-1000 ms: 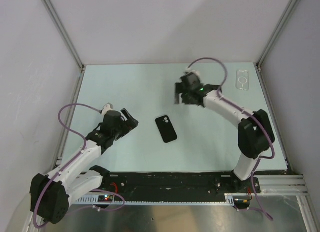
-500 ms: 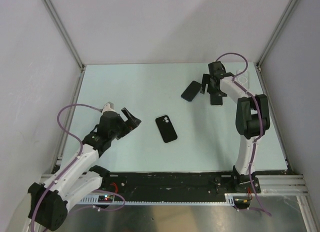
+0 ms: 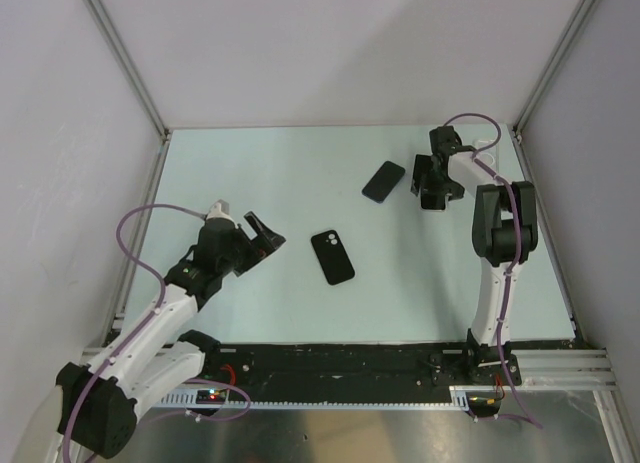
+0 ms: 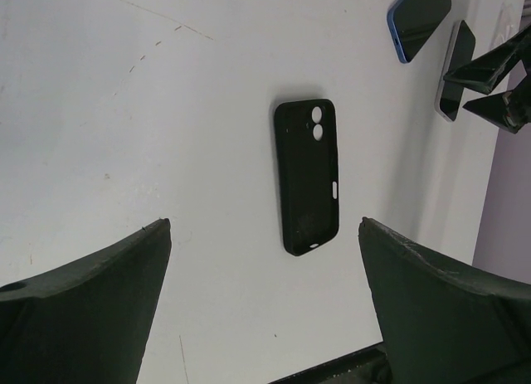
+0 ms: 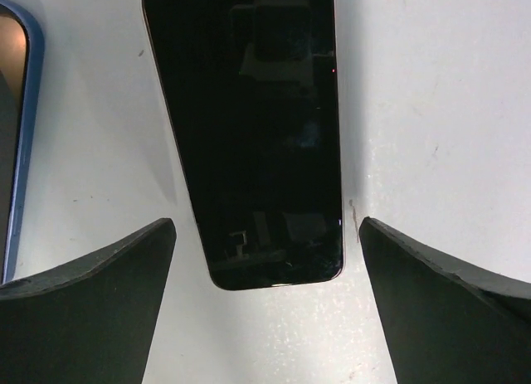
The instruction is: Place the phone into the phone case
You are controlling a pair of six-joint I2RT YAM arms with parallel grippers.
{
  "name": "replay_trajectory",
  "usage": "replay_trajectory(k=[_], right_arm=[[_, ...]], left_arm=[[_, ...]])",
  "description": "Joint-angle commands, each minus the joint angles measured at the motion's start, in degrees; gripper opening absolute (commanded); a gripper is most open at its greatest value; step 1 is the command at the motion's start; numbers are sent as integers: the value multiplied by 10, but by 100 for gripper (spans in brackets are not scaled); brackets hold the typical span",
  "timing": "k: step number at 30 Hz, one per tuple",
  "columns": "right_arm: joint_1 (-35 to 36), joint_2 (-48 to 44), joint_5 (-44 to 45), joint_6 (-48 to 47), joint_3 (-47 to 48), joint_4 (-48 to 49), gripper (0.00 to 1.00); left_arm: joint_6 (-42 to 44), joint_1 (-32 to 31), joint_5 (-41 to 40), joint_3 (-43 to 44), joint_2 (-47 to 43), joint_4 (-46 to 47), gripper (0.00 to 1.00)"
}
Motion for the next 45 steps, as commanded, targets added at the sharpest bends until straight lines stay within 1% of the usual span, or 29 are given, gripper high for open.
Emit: replay_trajectory(k=[1,10,14,15,17,19,24,27,31,36,40,45], right_arm=[[-13,3,-32,-27,24,1,100],[-19,27,-63,-46,39,-17,99],[-18,45,-70,-50,53,-29,95],[-17,50,-69,-50,59,-36,93],[-14,62,-58,-49,68,-48,86],[-13,68,-54,-45,73,-58,76],[-8,57,-58,-37,64,-71,46],[5,38,-65,-24,42,-71,34],[25,4,-82,2,-15,-59,30],[50,-65,-149,39,-129,-9,27],[82,-113,-166,51,-191,4,26],[135,-165,-167,56,-237,3,26]], left_arm=[[7,6,18,31,9,7,98],[1,7,25,49,38,8,98],[-1,7,27,53,45,8,98],[-2,7,27,53,45,8,98],[-4,7,28,54,46,7,98],[-5,7,28,55,46,7,98],[-16,7,14,53,57,7,98],[-32,7,-13,56,86,8,98],[-48,3,-52,71,147,9,98],[-51,-19,-95,101,214,17,98],[-52,-35,-98,115,257,23,98],[-58,-56,-101,112,282,35,98]])
